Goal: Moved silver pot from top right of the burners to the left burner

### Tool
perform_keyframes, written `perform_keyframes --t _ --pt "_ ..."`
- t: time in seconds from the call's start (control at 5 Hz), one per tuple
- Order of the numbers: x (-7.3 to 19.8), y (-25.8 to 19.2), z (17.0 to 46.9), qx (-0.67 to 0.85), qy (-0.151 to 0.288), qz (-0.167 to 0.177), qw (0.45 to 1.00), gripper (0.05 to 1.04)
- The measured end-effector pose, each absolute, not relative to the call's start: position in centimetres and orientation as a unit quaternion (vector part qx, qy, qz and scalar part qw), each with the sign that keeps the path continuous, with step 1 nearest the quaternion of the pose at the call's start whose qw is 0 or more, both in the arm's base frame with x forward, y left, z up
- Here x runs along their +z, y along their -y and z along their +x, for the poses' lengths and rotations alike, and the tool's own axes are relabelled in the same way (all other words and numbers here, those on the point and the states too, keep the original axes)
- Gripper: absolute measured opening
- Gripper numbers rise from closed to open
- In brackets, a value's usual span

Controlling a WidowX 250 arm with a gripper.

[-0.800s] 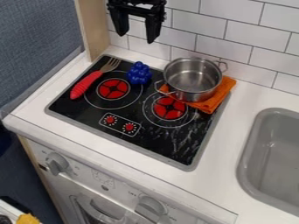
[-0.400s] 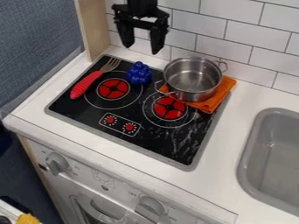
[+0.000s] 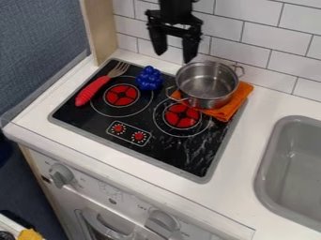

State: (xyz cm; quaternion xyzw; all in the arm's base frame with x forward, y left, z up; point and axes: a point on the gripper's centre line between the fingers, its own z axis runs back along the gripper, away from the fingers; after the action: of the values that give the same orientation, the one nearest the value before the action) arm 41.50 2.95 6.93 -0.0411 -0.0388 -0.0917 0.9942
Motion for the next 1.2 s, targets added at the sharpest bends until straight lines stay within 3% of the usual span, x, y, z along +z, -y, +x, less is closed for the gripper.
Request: perform_keyframes --t 0.2,0.4,0.8,1.0,1.2 --pt "4.4 -2.1 42.1 -0.105 0.001 -0.038 0.994 0.961" --pt "2.7 -2.2 41.9 -0.107 -0.028 -0.034 0.993 0.815" --pt "2.7 -2.3 41.9 -0.114 -0.029 -0.029 0.993 0.247" --pt "2.9 -2.1 41.9 -0.115 -0.025 -0.034 0.992 0.103" --pt "3.8 -1.7 42.0 -0.118 -0.011 -0.044 0.992 0.072"
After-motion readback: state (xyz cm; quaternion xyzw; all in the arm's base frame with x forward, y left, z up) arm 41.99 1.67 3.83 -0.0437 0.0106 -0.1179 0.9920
